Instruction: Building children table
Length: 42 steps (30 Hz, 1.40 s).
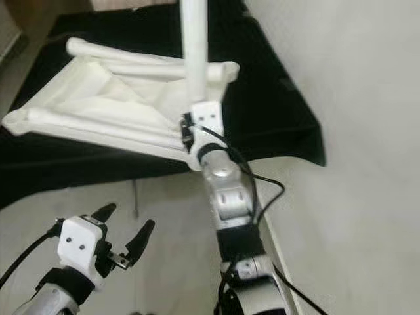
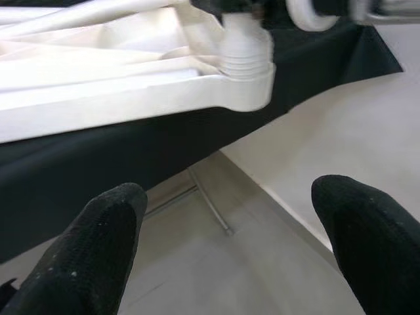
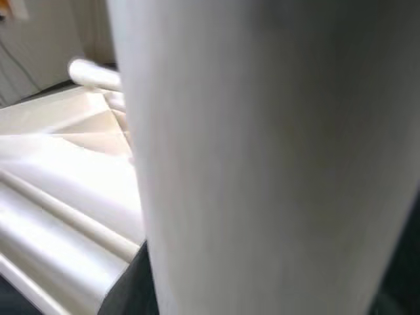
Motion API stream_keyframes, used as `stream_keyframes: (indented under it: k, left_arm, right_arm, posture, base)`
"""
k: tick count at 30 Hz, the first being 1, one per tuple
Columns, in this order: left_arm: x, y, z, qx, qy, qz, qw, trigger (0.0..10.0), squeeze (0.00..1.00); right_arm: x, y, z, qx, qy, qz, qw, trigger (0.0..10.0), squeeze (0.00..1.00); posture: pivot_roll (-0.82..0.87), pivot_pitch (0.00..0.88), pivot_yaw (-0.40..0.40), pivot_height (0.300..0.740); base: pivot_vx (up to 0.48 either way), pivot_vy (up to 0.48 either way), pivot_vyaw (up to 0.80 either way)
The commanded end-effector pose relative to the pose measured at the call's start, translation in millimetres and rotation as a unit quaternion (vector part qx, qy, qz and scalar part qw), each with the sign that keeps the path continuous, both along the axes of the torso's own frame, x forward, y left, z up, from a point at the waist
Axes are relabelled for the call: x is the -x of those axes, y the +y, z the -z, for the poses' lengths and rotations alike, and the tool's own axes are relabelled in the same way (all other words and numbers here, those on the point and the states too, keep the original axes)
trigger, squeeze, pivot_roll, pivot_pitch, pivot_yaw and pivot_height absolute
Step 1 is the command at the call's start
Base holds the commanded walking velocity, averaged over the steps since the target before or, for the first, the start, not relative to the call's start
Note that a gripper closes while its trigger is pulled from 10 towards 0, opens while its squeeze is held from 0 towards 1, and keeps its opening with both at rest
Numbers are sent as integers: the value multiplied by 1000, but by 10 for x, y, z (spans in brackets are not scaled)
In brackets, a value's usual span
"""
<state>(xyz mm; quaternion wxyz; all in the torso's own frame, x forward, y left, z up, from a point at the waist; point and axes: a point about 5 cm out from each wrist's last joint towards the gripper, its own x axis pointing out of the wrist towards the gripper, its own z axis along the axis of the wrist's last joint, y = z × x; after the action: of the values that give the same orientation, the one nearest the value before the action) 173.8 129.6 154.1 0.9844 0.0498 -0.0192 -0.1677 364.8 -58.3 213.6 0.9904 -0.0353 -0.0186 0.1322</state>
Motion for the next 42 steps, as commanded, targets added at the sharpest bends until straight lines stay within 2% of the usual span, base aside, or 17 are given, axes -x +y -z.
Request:
stream_keyframes:
  k: [1,2,3,6,7,10,12,15,17,18,21,27,36,37,39,40,42]
  left_arm:
    - [0,46,63,-16,9,-12,1000,10000,0]
    - [0,46,63,-16,9,-12,1000,10000,0]
    - [-16,48,72,-17,8,-14,1000,10000,0]
    - [-38,44,87,-20,9,-15,1000,10000,0]
    - [-46,45,90,-21,9,-16,1000,10000,0]
    - [-50,47,91,-22,10,-16,1000,10000,0]
    - [-72,51,99,-22,11,-18,1000,10000,0]
    - [-72,51,99,-22,11,-18,1000,10000,0]
    - [-98,62,114,-24,11,-21,999,10000,0]
    - [-98,62,114,-24,11,-21,999,10000,0]
    - [-132,89,132,-19,14,-30,999,10000,0]
    - [-270,256,141,26,12,-92,995,10000,0]
    - [-395,341,149,18,1,-129,992,10000,0]
    - [-417,367,158,15,3,-141,990,10000,0]
    - [-417,367,158,15,3,-141,990,10000,0]
    - [-411,396,179,14,9,-154,988,10000,0]
    - [-406,416,195,14,13,-162,987,10000,0]
  right_arm:
    - [-97,137,74,-19,16,-20,999,4980,0]
    - [-97,137,74,-19,16,-20,999,4980,0]
    - [-136,187,17,-21,6,-28,999,10000,0]
    - [-168,248,-75,-26,-4,-39,999,10000,0]
    - [-174,235,-87,-28,-2,-34,999,10000,1000]
    - [-180,222,-92,-31,0,-29,999,10000,1000]
    - [-246,54,-79,-18,-9,22,1000,10000,1000]
    - [-246,54,-79,-18,-9,22,1000,10000,1000]
    - [-344,-222,-72,-6,-25,92,995,10000,1000]
    - [-344,-222,-72,-6,-25,92,995,10000,1000]
    - [-368,-435,-77,-26,-37,110,993,10000,1000]
    - [-141,-693,21,-42,-58,67,995,10000,1000]
    - [62,-769,273,-12,-43,36,998,10000,922]
    - [135,-789,364,-3,-34,32,999,10000,718]
    - [135,-789,364,-3,-34,32,999,10000,718]
    - [262,-785,505,11,-18,21,1000,10000,0]
    - [365,-778,593,19,-6,12,1000,10000,0]
  posture:
    - [85,156,22,740]
    - [85,156,22,740]
    - [88,149,20,740]
    - [93,140,20,740]
    - [92,136,18,740]
    - [92,136,18,740]
    - [91,127,16,740]
    - [91,127,16,740]
    - [85,118,18,740]
    - [85,118,18,740]
    - [75,104,20,740]
    - [42,79,24,740]
    - [21,46,29,740]
    - [19,42,26,740]
    - [19,42,26,740]
    - [12,38,28,740]
    - [12,38,28,740]
  base:
    - [0,0,0]
    - [0,0,0]
    - [0,0,0]
    - [0,0,0]
    - [0,0,0]
    - [0,0,0]
    - [0,0,0]
    - [0,0,0]
    - [0,0,0]
    - [0,0,0]
    - [0,0,0]
    - [0,0,0]
    - [0,0,0]
    - [0,0,0]
    - [0,0,0]
    - [0,0,0]
    - [0,0,0]
